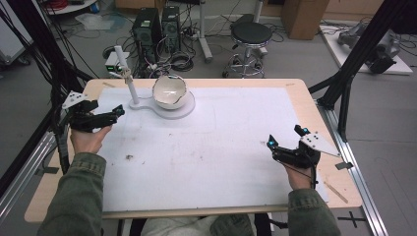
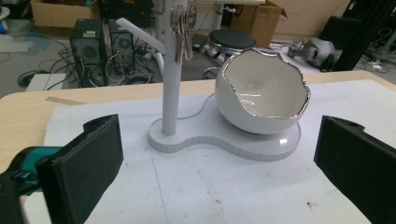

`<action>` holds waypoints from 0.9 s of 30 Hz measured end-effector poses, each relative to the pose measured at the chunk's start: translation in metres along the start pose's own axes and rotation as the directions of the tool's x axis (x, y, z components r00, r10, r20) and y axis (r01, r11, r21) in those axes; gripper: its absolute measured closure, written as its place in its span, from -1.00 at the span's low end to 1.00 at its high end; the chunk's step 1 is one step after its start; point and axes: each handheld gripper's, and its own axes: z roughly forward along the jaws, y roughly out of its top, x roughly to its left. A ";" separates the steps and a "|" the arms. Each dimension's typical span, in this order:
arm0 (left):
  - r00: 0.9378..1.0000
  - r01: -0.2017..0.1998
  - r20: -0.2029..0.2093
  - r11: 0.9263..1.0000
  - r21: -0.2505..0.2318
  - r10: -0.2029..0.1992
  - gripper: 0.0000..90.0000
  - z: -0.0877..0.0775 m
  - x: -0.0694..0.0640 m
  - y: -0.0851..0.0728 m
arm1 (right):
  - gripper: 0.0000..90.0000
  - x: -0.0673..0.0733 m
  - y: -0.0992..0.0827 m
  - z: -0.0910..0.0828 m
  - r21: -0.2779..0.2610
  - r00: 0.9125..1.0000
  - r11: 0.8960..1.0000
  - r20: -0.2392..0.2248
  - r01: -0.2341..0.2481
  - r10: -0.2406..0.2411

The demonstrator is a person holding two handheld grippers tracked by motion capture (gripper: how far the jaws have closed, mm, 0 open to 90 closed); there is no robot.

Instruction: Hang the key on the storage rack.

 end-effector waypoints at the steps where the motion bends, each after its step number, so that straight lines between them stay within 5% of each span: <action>1: 1.000 -0.011 -0.005 1.000 0.003 0.011 -0.96 -0.003 -0.001 -0.004 | -0.98 0.000 0.000 0.000 0.001 1.000 1.000 0.003 -0.003 0.003; 18: 0.999 -0.015 -0.029 1.000 -0.001 0.015 -0.96 -0.024 -0.003 -0.035 | -0.98 0.000 0.000 -0.002 -0.004 1.000 1.000 0.004 -0.011 0.011; 27: 0.999 -0.010 -0.043 0.999 -0.043 0.008 -0.96 -0.039 0.001 -0.056 | -0.98 0.000 -0.001 -0.002 -0.001 1.000 1.000 0.008 -0.016 0.016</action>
